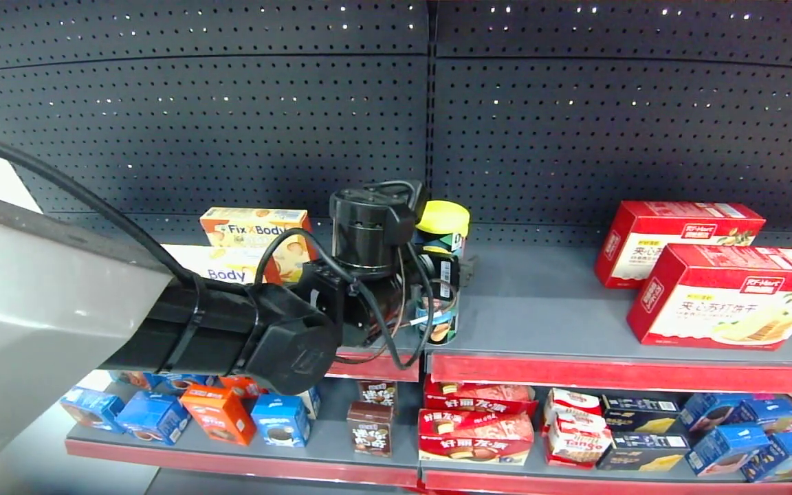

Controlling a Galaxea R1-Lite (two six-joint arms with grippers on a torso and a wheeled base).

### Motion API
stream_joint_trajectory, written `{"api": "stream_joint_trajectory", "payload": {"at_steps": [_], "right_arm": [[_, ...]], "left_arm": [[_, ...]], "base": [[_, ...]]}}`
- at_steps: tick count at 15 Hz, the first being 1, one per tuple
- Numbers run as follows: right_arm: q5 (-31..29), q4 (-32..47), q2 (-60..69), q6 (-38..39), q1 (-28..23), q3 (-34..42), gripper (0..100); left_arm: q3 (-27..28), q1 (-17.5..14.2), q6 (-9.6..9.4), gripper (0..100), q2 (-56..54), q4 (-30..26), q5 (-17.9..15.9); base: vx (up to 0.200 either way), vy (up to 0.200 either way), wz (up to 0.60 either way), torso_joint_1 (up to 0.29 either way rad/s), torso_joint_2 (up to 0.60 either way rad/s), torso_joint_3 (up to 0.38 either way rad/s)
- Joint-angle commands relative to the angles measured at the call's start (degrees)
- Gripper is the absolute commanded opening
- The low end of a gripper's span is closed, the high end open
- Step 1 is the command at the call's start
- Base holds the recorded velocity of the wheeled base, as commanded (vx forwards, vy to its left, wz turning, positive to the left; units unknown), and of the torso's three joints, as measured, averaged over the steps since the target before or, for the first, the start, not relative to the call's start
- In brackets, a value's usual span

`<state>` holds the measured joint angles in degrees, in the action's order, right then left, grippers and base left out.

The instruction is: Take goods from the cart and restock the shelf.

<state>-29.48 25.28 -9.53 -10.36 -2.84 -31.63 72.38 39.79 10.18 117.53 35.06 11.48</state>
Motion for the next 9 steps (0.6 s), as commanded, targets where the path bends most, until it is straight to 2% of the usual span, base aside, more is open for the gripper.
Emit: {"api": "stream_joint_trajectory", "payload": {"at_steps": [1,9], "right_arm": [[-0.05,0.03,0.13,-0.01,-0.06,-0.09,0],[-0.05,0.2,1.36,0.08,-0.06,0.43,0]], "left_arm": [[-2.5,0.38,0.02,100,-2.22,0.01,0.03],[-9.71,1.08,-0.16,100,-8.11,0.01,0.03]], "base": [[0.0,0.0,0.0,0.0,0.0,0.0],[0.0,0.0,0.0,0.0,0.0,0.0]]}}
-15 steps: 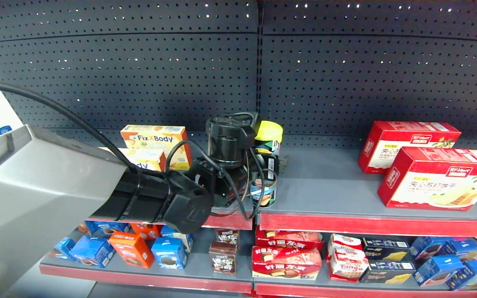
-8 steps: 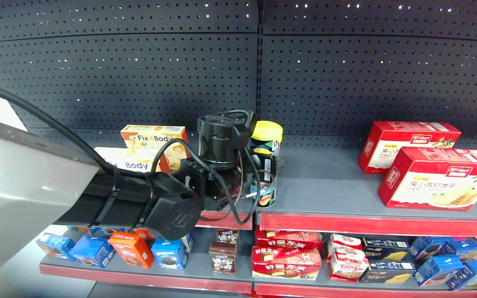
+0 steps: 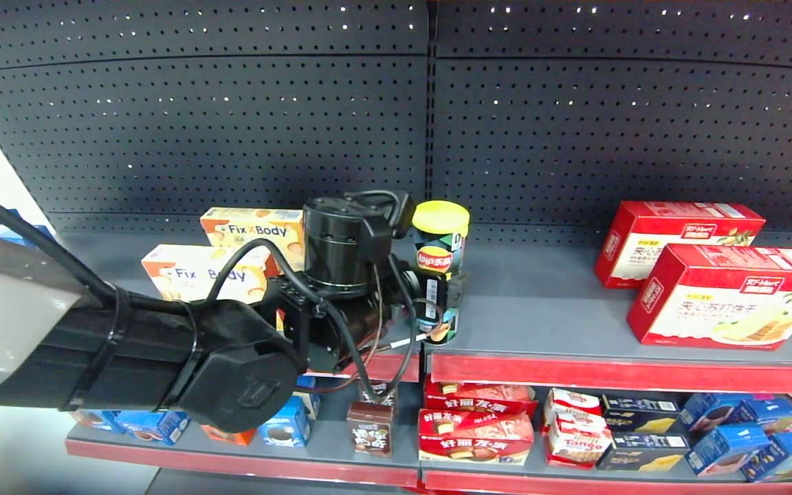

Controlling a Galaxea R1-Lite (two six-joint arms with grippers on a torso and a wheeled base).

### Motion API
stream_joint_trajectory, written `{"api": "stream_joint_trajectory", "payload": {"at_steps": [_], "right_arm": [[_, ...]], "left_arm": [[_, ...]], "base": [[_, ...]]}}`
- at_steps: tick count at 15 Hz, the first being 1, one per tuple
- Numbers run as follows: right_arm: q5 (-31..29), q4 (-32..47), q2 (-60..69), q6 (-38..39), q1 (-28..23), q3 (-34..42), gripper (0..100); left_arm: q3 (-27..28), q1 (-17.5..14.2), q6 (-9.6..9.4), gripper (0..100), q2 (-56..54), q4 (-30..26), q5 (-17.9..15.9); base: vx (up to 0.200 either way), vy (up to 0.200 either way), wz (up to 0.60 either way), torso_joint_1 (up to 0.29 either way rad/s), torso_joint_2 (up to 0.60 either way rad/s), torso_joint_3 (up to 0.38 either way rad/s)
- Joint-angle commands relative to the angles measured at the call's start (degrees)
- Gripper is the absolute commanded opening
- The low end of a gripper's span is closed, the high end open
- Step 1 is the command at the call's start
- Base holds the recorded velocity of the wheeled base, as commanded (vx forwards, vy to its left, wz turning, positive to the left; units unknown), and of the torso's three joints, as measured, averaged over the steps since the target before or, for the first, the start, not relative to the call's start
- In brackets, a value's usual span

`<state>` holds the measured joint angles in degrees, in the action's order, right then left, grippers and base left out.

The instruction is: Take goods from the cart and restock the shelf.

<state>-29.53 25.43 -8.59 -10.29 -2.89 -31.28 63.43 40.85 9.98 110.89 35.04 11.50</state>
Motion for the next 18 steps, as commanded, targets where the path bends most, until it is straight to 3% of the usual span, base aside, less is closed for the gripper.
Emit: {"api": "stream_joint_trajectory", "payload": {"at_steps": [1,8,10,14,17,18], "right_arm": [[-0.01,0.06,0.33,0.01,-0.01,0.08,0],[-0.01,-0.12,-0.11,0.01,-0.1,-0.1,0],[-0.01,-0.12,-0.19,0.01,-0.1,-0.1,0],[0.17,-0.64,-1.25,0.01,0.16,-0.62,0],[0.35,-1.35,-3.36,0.27,0.96,-1.41,0],[0.35,-2.31,-4.5,0.27,1.66,-1.5,0]], "left_arm": [[-1.29,0.02,0.04,100,-1.9,0.03,0.02],[-8.58,-1.48,0.04,100,-9.72,-0.06,1.6],[-12.28,-5.61,-0.4,100,-13.15,-0.06,1.51],[-22.21,-10.7,-1.37,100,-23.26,-0.32,1.34],[-31.87,-16.59,-2.07,100,-31.78,-0.41,1.16],[-34.51,-19.49,-3.13,100,-35.04,-0.49,1.16]], "base": [[0.0,0.0,0.0,0.0,0.0,0.0],[0.0,0.0,0.0,0.0,0.0,0.0],[0.0,0.0,0.0,0.0,0.0,0.0],[0.0,0.0,0.0,0.0,0.0,0.0],[0.0,0.0,0.0,0.0,0.0,0.0],[0.0,0.0,0.0,0.0,0.0,0.0]]}}
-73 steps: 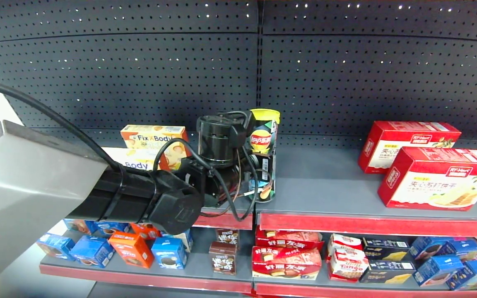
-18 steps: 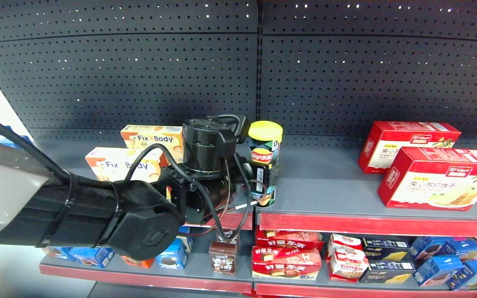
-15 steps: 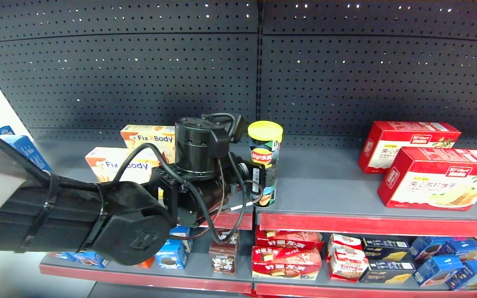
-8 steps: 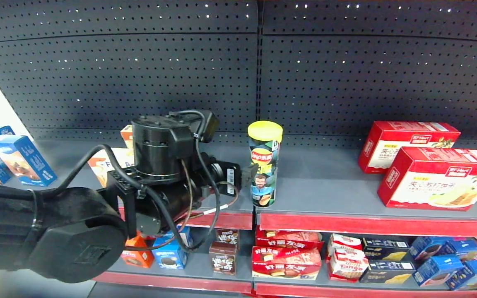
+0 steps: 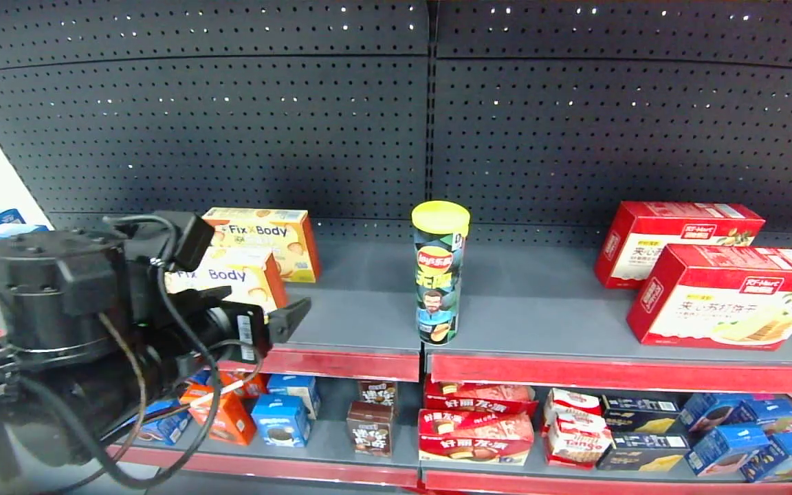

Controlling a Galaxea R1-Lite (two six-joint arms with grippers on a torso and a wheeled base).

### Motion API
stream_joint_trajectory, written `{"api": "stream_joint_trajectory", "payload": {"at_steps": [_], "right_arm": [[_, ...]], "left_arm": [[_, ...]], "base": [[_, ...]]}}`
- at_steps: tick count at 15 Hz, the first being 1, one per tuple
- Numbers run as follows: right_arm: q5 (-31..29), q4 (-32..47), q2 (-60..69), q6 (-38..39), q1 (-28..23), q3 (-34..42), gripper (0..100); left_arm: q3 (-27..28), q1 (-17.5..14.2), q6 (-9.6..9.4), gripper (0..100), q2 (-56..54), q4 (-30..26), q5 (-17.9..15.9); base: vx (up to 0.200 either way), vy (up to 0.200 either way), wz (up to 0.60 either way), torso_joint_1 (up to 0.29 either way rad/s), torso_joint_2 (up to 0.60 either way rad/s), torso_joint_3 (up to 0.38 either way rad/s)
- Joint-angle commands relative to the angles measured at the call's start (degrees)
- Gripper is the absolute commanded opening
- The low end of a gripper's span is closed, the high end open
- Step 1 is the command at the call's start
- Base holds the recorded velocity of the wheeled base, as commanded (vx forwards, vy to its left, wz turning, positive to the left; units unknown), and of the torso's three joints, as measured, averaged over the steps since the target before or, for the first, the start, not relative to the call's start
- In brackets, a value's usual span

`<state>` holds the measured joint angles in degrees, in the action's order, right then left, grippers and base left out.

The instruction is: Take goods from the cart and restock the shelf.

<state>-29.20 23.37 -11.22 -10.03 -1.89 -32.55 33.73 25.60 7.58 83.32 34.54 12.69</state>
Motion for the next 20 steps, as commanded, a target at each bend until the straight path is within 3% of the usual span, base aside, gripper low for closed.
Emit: {"api": "stream_joint_trajectory", "payload": {"at_steps": [1,4,5,8,14,17,20], "right_arm": [[0.02,-1.66,-3.11,0.1,1.27,-0.23,0],[0.02,-6.58,-7.07,0.28,2.86,-0.5,0],[0.02,-9.75,-10.93,1.24,5.41,-1.46,0],[0.02,-13.26,-19.19,4.14,11.29,-5.77,0],[0.02,-13.35,-29.65,6.08,27.91,-14.82,0],[0.02,-14.14,-34.22,6.17,32.04,-16.32,0],[-0.16,-13.44,-33.43,6.17,38.89,-15.53,0]], "left_arm": [[-6.57,-6.79,-2.31,100,-9.93,-0.08,-0.12],[-9.65,-11.98,-4.51,100,-14.59,0.01,0.05],[-10.44,-16.11,-5.39,100,-15.91,0.01,-0.12],[-12.02,-20.59,-5.47,100,-18.55,0.09,-0.74],[-17.47,-24.28,-6.7,100,-22.5,0.01,-1.7],[-17.91,-26.65,-6.79,100,-22.59,0.01,-3.64],[-18.26,-28.41,-9.08,100,-23.21,-0.08,-5.22]], "base": [[0.0,0.0,0.0,0.0,0.0,0.0],[0.0,0.0,0.0,0.0,0.0,0.0],[0.0,0.0,0.0,0.0,0.0,0.0],[0.0,0.0,0.0,0.0,0.0,0.0],[0.0,0.0,0.0,0.0,0.0,0.0],[0.0,0.0,0.0,0.0,0.0,0.0],[0.0,0.0,0.0,0.0,0.0,0.0]]}}
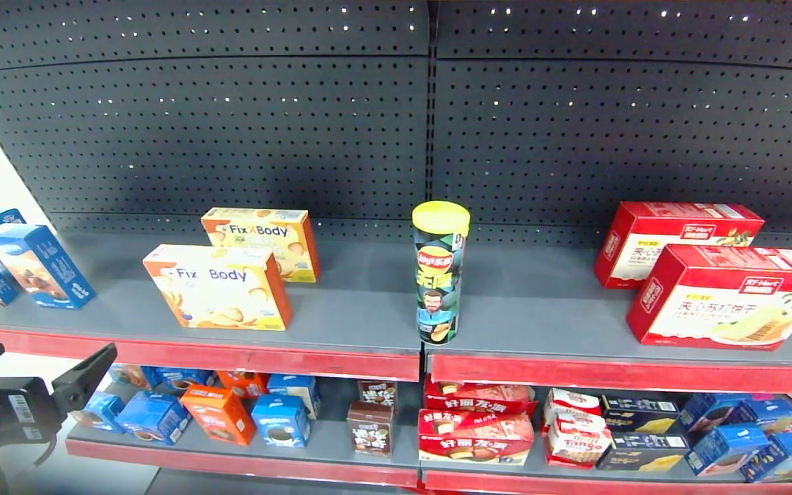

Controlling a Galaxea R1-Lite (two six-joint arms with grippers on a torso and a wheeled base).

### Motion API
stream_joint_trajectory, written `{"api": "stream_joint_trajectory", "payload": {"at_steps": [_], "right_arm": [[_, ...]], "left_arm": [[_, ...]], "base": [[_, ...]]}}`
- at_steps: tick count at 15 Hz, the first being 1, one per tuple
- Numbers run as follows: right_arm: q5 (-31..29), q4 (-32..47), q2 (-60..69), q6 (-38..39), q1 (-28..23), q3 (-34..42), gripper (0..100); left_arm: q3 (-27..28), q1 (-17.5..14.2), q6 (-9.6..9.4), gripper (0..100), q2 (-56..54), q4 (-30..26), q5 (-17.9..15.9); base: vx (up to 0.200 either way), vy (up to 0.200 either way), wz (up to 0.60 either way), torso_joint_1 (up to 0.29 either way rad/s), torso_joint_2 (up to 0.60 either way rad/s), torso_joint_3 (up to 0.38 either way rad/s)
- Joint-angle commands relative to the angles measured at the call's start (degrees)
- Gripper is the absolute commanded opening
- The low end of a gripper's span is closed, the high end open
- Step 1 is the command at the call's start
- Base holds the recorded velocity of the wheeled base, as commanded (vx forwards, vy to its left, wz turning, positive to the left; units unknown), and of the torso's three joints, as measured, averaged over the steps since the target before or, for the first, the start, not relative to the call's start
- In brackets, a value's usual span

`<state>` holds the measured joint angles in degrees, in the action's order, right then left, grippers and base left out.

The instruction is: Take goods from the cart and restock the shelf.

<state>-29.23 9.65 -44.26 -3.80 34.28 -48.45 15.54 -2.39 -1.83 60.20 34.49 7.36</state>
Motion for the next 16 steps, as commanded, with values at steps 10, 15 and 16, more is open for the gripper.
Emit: {"api": "stream_joint_trajectory", "payload": {"at_steps": [10,15,16], "right_arm": [[7.7,-12.82,-21.92,3.19,6.41,0.19,0],[17.1,-23.54,-33.26,1.17,-4.92,-4.64,0],[18.77,-26.09,-35.28,0.29,-5.98,-5.61,0]], "left_arm": [[-4.73,-5.87,-1.95,100,-5.09,-0.12,-1.83],[-4.56,-7.28,-1.77,100,-5.0,-0.21,-2.27],[-4.56,-7.37,-1.77,100,-4.91,-0.21,-3.14]], "base": [[0.0,0.0,0.0,0.0,0.0,0.0],[0.0,0.0,0.0,0.0,0.0,0.0],[0.0,0.0,0.0,0.0,0.0,0.0]]}}
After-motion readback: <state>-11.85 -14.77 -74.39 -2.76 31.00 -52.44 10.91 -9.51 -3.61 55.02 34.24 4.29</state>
